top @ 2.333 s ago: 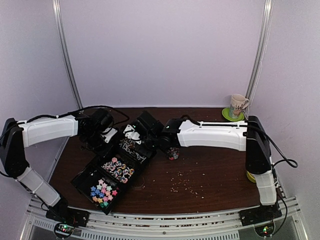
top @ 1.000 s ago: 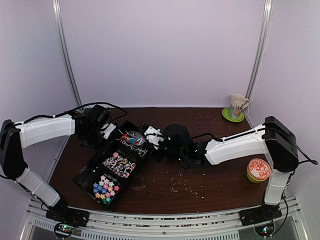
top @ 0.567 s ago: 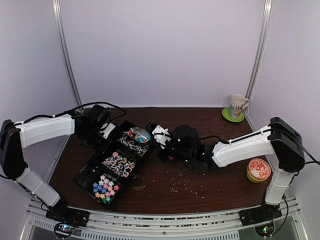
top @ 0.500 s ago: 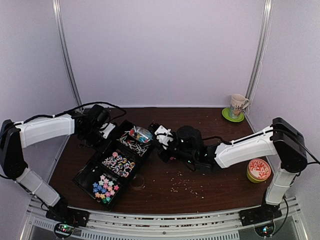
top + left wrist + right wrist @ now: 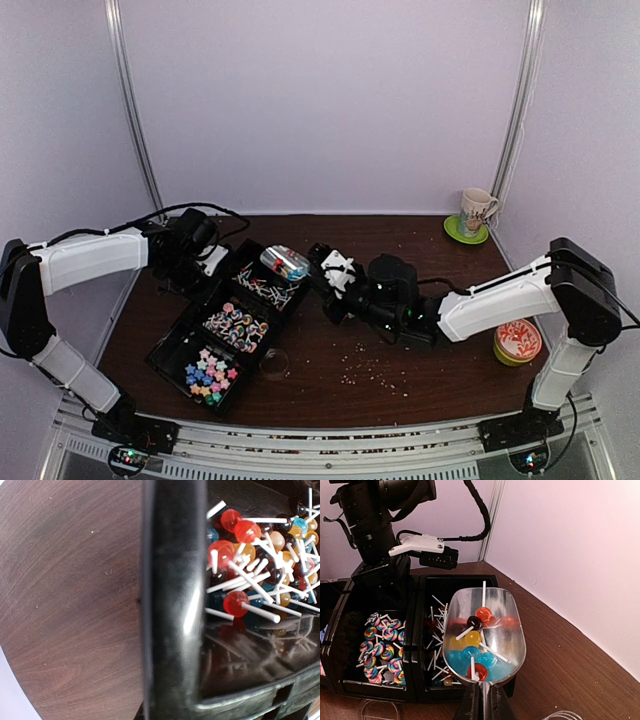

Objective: Pack the candies
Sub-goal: Scoop the fake candies from the storage box, then place the fake candies in the packing bottle.

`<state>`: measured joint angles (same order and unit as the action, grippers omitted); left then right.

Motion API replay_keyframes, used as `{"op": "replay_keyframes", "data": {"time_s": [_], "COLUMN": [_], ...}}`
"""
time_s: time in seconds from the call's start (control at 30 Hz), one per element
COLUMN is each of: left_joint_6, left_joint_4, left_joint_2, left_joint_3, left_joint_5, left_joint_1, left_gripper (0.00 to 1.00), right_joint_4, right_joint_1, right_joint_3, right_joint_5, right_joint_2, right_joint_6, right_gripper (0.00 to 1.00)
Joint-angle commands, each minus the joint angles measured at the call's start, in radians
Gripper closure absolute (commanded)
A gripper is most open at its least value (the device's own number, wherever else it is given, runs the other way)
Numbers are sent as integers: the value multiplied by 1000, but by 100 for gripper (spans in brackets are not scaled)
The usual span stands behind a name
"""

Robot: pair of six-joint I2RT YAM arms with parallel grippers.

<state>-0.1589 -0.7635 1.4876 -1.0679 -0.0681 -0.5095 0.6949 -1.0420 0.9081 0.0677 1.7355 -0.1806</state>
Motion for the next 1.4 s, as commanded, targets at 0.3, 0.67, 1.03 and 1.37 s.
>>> {"op": "replay_keyframes", "data": {"time_s": [0.3,0.67,1.03,1.37], "left_joint_6": [-42,-51,-54,-54], "left_joint_4": [59,56,56,56], "left_joint_2": [-50,-78,-89,-90], "left_joint_3": [-49,-48,-47,-46], "left_joint_5": [6,-6,-2,-4], "left_joint_1": [26,42,48,48], "left_gripper": [100,100,100,100], "right_joint_4": [-65,-501,-881,-1048], "right_joint_1": [16,47,54,54], "right_joint_3": [-126,-97,13,103], "right_joint_5": [79,210,257,237], "right_joint_2": [-237,-444,-496,-451], "right_joint_6": [-9,25,73,92], "right_gripper": [100,100,100,100]}}
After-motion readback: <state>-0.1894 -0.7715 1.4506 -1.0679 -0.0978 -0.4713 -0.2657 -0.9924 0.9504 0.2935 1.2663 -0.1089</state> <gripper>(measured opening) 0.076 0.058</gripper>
